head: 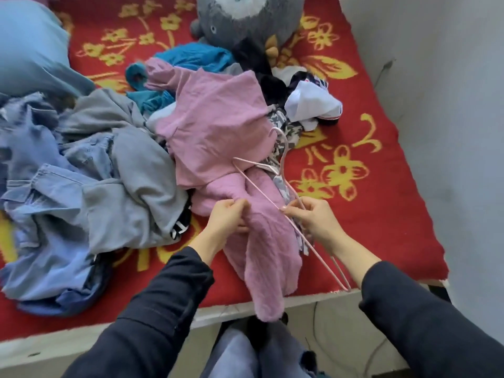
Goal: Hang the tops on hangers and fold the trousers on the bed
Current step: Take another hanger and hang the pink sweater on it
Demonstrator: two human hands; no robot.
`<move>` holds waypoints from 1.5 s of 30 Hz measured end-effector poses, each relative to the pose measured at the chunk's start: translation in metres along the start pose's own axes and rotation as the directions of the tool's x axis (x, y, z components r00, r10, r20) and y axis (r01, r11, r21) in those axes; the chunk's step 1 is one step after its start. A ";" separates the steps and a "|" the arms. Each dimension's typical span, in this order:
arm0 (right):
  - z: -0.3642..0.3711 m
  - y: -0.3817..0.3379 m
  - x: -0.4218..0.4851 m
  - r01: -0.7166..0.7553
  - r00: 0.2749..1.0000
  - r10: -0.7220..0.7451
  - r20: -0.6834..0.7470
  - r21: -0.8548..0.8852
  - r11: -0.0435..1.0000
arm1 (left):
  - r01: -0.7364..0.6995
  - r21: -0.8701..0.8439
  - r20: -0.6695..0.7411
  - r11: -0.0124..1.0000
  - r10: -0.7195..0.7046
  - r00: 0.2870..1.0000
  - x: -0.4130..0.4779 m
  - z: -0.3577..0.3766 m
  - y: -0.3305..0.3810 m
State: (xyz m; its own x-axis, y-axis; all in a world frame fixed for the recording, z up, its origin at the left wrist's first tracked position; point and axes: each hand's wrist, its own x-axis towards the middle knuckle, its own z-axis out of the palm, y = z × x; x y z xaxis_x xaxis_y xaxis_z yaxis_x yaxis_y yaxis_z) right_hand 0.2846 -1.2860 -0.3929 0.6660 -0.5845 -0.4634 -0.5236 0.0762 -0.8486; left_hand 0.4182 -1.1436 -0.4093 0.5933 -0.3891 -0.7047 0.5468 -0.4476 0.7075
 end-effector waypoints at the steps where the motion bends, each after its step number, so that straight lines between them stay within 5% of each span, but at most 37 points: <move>1: -0.002 -0.006 -0.005 -0.009 0.999 0.008 0.048 0.012 1.000 | -0.027 -0.068 0.008 0.997 0.028 1.000 -0.009 0.000 0.019; 5: 0.002 -0.044 -0.022 0.038 0.983 -0.041 0.178 0.018 0.999 | -0.142 -0.267 0.059 0.953 0.164 0.985 -0.051 -0.004 0.095; 13: -0.011 -0.196 -0.042 0.254 0.965 -0.261 0.026 0.155 0.955 | -0.491 -0.399 0.065 0.774 0.558 0.827 -0.147 -0.026 0.238; 19: -0.037 -0.293 -0.044 0.305 0.950 -0.287 -0.122 0.175 0.936 | -0.733 0.002 0.005 0.680 0.733 0.680 -0.193 -0.054 0.262; 24: -0.025 -0.302 -0.036 0.221 0.974 -0.208 -0.089 0.184 0.958 | -0.860 0.210 0.416 0.465 0.754 0.509 -0.216 -0.071 0.215; 26: -0.020 -0.309 -0.036 0.204 0.978 -0.190 -0.090 0.190 0.960 | -0.861 0.417 0.515 0.291 0.705 0.488 -0.214 -0.071 0.201; 29: -0.020 -0.320 -0.036 0.184 0.981 -0.166 -0.096 0.225 0.957 | -0.654 0.725 0.571 -0.215 0.719 0.396 -0.199 -0.065 0.185; 31: -0.024 -0.326 -0.039 0.171 0.983 -0.149 -0.104 0.249 0.953 | -0.503 0.798 0.545 -0.331 0.753 0.369 -0.189 -0.059 0.176; 33: -0.028 -0.330 -0.040 0.157 0.985 -0.129 -0.116 0.288 0.945 | -0.429 0.858 0.426 -0.282 0.857 0.289 -0.180 -0.047 0.166; 35: -0.033 -0.334 -0.038 0.155 0.986 -0.123 -0.113 0.355 0.922 | -0.498 0.867 0.135 -0.017 0.970 0.203 -0.173 -0.034 0.156; 37: -0.037 -0.339 -0.035 0.159 0.987 -0.130 -0.096 0.434 0.887 | -0.561 0.767 -0.180 0.311 0.944 0.278 -0.161 -0.028 0.150; 40: -0.044 -0.346 -0.029 0.172 0.985 -0.161 -0.064 0.509 0.844 | -0.661 0.446 -0.326 0.603 0.797 0.508 -0.141 -0.030 0.157; 42: -0.048 -0.351 -0.028 0.175 0.983 -0.179 -0.046 0.547 0.819 | -0.708 0.159 -0.301 0.688 0.717 0.628 -0.140 -0.036 0.176; 45: -0.059 -0.349 -0.029 0.212 0.976 -0.203 -0.078 0.537 0.816 | -0.790 0.078 -0.272 0.608 0.776 0.570 -0.150 -0.057 0.220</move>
State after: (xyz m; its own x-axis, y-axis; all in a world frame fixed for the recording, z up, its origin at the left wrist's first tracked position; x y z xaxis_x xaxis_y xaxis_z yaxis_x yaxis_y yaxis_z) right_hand 0.4169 -1.3438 -0.0681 0.7151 -0.6487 -0.2604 -0.0005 0.3721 -0.9282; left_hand 0.4836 -1.1380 -0.1450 0.9227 -0.3500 0.1617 -0.1825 -0.0271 0.9828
